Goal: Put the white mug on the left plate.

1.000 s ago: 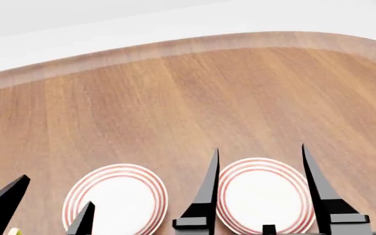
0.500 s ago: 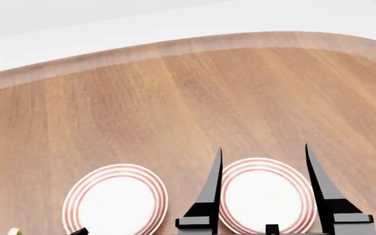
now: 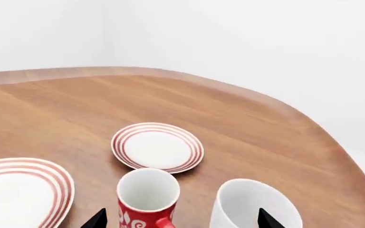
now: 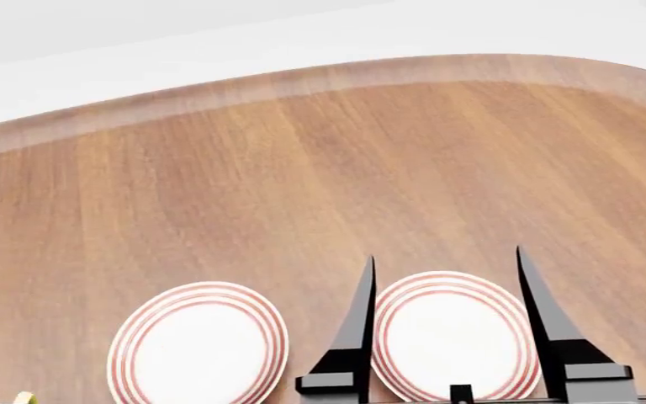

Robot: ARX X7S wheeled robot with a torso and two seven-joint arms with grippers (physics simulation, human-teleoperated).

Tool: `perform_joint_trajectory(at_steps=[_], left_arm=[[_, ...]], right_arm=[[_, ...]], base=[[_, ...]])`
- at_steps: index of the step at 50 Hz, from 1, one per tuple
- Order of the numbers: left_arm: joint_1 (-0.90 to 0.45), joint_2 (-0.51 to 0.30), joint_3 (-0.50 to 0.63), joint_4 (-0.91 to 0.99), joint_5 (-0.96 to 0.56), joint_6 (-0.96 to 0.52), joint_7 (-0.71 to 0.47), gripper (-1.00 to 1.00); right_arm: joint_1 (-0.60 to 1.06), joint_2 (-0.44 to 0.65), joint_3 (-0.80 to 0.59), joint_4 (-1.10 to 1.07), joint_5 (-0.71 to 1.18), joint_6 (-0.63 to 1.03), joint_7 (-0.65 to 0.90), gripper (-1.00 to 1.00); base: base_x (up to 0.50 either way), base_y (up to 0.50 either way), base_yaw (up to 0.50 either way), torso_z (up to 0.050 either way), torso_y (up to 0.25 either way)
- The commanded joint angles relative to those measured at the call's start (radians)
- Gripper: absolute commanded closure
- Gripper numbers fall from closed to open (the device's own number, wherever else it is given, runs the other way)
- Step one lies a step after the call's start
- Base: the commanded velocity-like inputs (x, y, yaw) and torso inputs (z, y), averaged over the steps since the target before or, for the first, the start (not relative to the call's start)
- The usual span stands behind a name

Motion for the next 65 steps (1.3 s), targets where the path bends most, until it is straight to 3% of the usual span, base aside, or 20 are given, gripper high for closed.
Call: perform_joint_trajectory(at_steps=[1,23,31,34,37,39,42,65], left_arm=[[0.014,0.009,0.045,-0.094,0.073,0.073,0.024,-1.00],[0.070,-0.024,0.118,-0.050,0.153,0.083,0.015,-1.00],[0.074,-0.014,0.141,-0.093,0.176,0.104,0.016,-1.00],[0.068,0.004,0.150,-0.184,0.194,0.175,0.029,-1.00],[0.063,-0.003,0.150,-0.127,0.191,0.110,0.011,-1.00],[0.059,0.014,0.159,-0.205,0.212,0.166,0.015,-1.00],[0.061,0.000,0.167,-0.112,0.221,0.072,-0.006,-1.00],[0.022,0.028,0.263,-0.098,0.359,-0.079,-0.058,-1.00]], right_arm=[[0.004,0.004,-0.007,-0.003,0.002,0.006,0.004,-1.00],[0.011,0.011,-0.013,-0.015,0.008,0.019,0.012,-1.00],[0.012,0.014,-0.012,-0.018,0.011,0.022,0.016,-1.00],[0.014,0.014,-0.012,-0.020,0.013,0.026,0.017,-1.00],[0.011,0.015,-0.012,-0.016,0.014,0.020,0.018,-1.00],[0.013,0.015,-0.013,-0.017,0.015,0.021,0.019,-1.00],[0.013,0.016,-0.013,-0.017,0.016,0.021,0.020,-1.00],[0.020,0.022,-0.021,-0.012,0.024,0.021,0.026,-1.00]], base=[[0.00,0.00,0.00,0.000,0.000],[0.00,0.00,0.00,0.000,0.000],[0.00,0.00,0.00,0.000,0.000],[0.00,0.00,0.00,0.000,0.000],[0.00,0.00,0.00,0.000,0.000],[0.00,0.00,0.00,0.000,0.000],[0.00,0.00,0.00,0.000,0.000],[0.00,0.00,0.00,0.000,0.000]])
